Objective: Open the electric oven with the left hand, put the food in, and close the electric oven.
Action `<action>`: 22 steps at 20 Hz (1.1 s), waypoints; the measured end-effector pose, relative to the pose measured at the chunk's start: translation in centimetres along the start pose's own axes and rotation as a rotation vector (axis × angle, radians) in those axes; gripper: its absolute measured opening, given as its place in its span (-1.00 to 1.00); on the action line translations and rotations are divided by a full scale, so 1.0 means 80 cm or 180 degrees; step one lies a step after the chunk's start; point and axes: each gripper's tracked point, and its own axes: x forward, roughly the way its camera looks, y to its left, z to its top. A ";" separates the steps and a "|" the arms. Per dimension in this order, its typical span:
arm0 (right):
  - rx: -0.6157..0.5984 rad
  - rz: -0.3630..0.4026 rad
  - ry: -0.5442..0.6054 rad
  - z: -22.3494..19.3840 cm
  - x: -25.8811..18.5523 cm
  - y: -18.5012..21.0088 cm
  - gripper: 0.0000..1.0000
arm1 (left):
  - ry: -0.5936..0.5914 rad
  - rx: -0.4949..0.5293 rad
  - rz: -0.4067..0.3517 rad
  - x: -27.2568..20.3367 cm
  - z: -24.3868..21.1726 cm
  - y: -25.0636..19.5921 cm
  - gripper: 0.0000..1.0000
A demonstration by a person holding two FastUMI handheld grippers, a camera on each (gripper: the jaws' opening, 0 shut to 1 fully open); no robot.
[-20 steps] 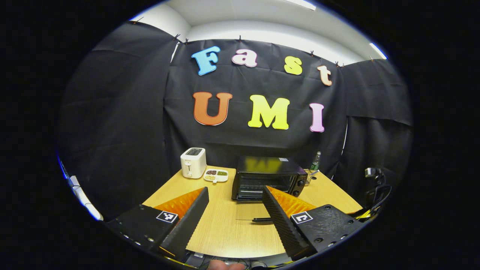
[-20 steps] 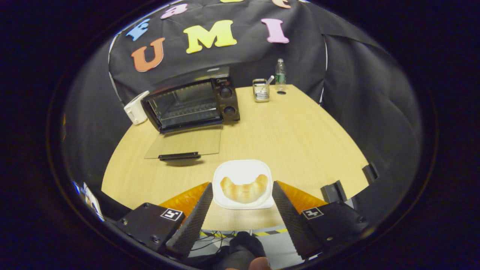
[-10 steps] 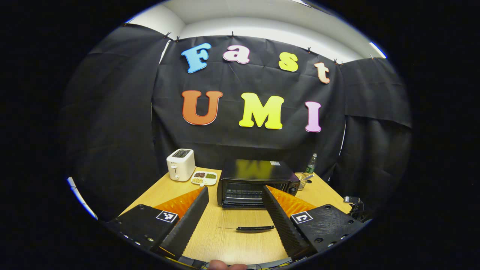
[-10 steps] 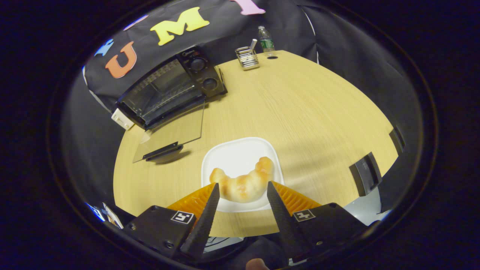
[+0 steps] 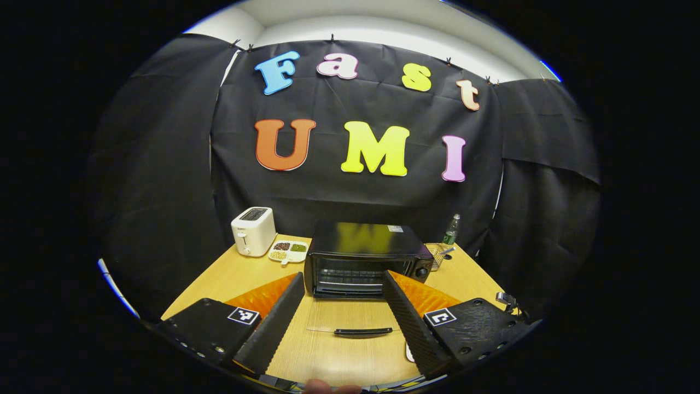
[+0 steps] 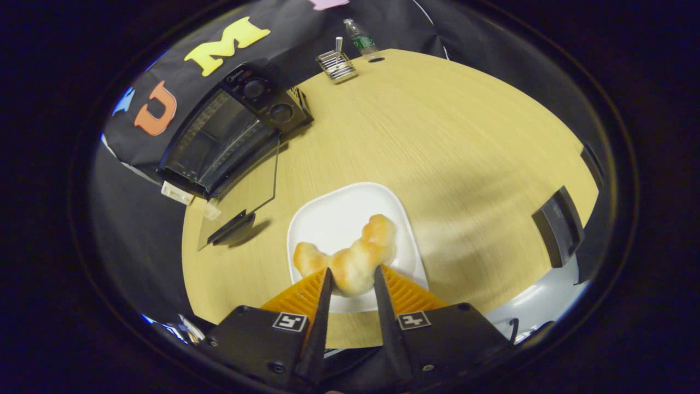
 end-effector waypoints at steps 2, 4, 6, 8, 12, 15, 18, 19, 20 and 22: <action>0.0099 0.0060 -0.0011 -0.001 -0.004 0.007 -0.30 | -0.0006 0.0028 -0.0028 -0.004 0.002 0.006 0.88; 0.0279 0.0113 -0.0060 0.001 -0.014 0.014 -0.52 | 0.0015 0.0034 -0.0043 -0.006 0.000 0.015 0.88; 0.0497 0.0202 -0.0140 0.005 -0.026 0.028 -0.66 | 0.0018 0.0005 -0.0055 -0.009 0.000 0.025 0.88; 0.0685 0.0315 -0.0230 0.012 -0.039 0.049 -0.75 | 0.0038 -0.0012 -0.0062 -0.016 -0.002 0.038 0.88; 0.0755 0.0522 -0.0511 0.044 -0.068 0.104 -0.80 | 0.0060 -0.0082 -0.0050 -0.021 -0.003 0.065 0.88; 0.0832 0.0725 -0.0696 0.078 -0.071 0.152 -0.80 | 0.0088 -0.0131 -0.0030 -0.028 -0.001 0.084 0.88; 0.0926 0.0894 -0.0794 0.112 -0.054 0.199 -0.76 | 0.0099 -0.0100 0.0015 -0.036 0.003 0.107 0.89; 0.0926 0.0934 -0.0823 0.122 -0.046 0.214 -0.76 | 0.0101 -0.0078 0.0050 -0.038 0.005 0.117 0.89; 0.0930 0.0964 -0.0855 0.131 -0.038 0.231 -0.80 | 0.0102 -0.0066 0.0081 -0.041 0.006 0.125 0.89; 0.0958 0.1026 -0.0897 0.149 -0.017 0.257 -0.80 | 0.0112 -0.0046 0.0160 -0.043 0.008 0.139 0.89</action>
